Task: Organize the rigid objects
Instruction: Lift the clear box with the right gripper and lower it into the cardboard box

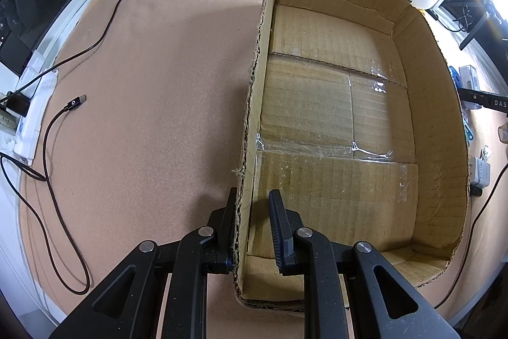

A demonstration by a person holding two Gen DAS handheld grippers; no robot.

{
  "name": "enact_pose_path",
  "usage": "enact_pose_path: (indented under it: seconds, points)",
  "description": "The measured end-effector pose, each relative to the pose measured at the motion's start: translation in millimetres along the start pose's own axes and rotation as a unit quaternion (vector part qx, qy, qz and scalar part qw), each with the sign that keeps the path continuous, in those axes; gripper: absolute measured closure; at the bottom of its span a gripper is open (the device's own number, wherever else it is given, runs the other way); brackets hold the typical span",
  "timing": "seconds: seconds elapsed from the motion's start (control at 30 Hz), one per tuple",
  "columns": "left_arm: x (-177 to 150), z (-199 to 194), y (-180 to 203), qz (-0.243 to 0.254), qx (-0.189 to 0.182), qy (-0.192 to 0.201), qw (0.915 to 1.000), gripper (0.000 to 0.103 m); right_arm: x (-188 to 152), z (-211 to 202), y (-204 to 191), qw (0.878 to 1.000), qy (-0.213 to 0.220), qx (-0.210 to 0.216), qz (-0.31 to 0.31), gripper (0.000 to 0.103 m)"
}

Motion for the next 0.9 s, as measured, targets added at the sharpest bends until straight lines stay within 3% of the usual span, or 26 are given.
enact_pose_path:
  seconds: [0.23, 0.57, 0.9]
  points:
    - [-0.4, -0.2, -2.2, -0.002, -0.002, 0.001, 1.0000, 0.084, 3.5, -35.7, -36.3, 0.999, 0.040, 0.027, -0.022, 0.036]
    - [-1.0, -0.3, -6.3, -0.006, -0.009, 0.003, 0.9999, 0.084, 16.3, -84.7, -157.3, 0.984, 0.089, 0.082, -0.130, 0.036]
    - [-1.1, -0.3, -6.9, -0.007, -0.009, 0.004, 0.9999, 0.084, 10.5, -58.6, -245.2, 0.972, 0.069, 0.112, -0.193, 0.036]
Point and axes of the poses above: each gripper's, at about its wrist camera, not at the fingertips, and z roughly the way its jaws point, y to its right, x to its top, the point moved 6 cm from there along z, roughly the way its jaws point, and after that the axes turned 6 degrees about -z, right-handed, at the moved point
